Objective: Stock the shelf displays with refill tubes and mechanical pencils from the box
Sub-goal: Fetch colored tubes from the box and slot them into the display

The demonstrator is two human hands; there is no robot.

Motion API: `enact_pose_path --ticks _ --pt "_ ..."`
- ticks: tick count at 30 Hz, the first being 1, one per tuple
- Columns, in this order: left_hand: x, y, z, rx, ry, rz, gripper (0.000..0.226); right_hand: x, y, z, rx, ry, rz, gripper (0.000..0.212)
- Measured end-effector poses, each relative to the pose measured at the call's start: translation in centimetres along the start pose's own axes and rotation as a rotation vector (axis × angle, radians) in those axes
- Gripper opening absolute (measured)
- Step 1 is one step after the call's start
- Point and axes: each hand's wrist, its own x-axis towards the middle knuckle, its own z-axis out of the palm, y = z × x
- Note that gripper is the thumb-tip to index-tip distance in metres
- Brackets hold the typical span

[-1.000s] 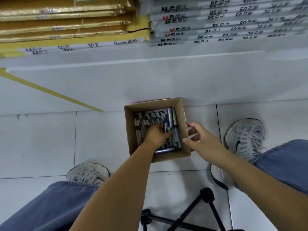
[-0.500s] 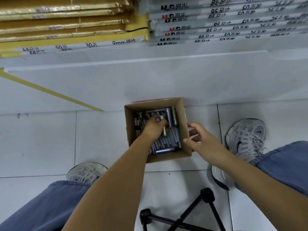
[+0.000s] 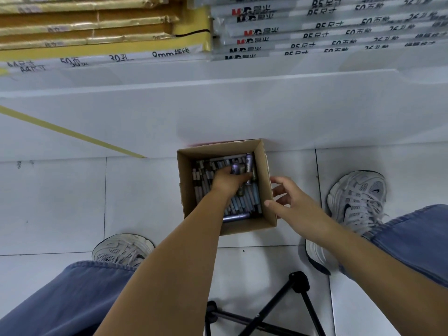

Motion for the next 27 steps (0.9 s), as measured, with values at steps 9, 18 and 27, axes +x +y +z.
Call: enact_pose_path --ticks 9,18,27 --pt "0.1 0.3 -0.2 -0.114 -0.065 -0.077 0.017 -0.1 0.0 0.0 -0.011 -0.005 0.008 0.045" --pt "0.1 0.1 0.7 -0.140 -0.029 -0.070 0.026 -0.1 -0.1 -0.1 -0.008 -0.012 0.024 0.044" --pt "-6.7 1.3 -6.2 -0.242 -0.079 0.121 0.024 -0.2 -1.4 -0.9 -0.069 0.005 0.051 0.047"
